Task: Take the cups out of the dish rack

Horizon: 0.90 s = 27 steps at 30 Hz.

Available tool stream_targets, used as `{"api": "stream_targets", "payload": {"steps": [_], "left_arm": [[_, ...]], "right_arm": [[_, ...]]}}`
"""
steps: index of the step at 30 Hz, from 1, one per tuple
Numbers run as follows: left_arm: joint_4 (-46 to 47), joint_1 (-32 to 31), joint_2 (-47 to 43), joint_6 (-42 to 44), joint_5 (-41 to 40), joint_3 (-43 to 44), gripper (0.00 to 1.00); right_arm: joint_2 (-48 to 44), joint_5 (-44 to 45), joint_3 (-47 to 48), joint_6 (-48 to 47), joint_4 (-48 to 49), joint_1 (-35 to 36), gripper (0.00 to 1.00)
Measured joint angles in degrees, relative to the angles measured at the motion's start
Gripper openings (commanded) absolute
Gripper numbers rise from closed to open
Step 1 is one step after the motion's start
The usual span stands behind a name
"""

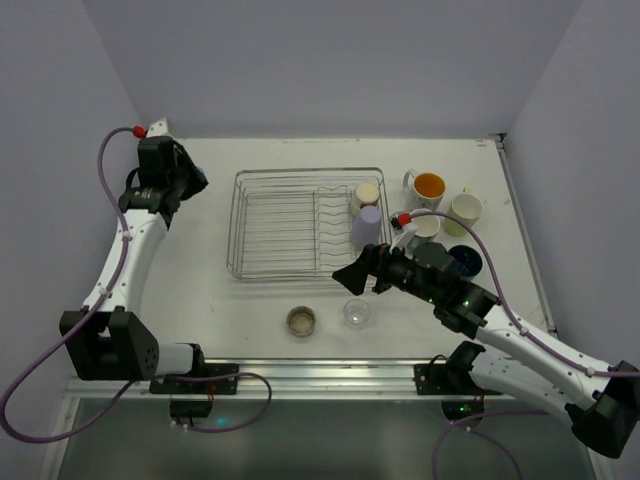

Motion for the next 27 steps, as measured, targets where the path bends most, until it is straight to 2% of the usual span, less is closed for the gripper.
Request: {"api": "stream_targets", "payload": {"steps": [7,16,22,24,27], "left_arm": [[-6.05,6.08,14.21,3.67,-3.74,9.92,0.0],[-16.52,7.96,28.06,9.6,-7.28,15.61,0.0],[-19.21,8.07,32.28,11.52,-7.65,18.32,0.15],[-19.56,8.07,33.4,11.69,-7.91,18.34,0.23],[-19.87,8.09,34.56,11.98,-8.09,18.32,0.28]], "right_arm": [[-1.44,0.85,0.0,-1.66,-4.07,0.0,0.99],[-2.95,0.98,-0.02,-2.95,-5.18,0.0,0.99],[-2.51,1.03,-0.02,-3.41,-5.79,0.0,0.99],[-2.23,1.27,0.04,-3.76,-6.38,0.0,0.99],[-1.9,2.23,0.09,-4.09,-7.72,0.0,0.99]]}}
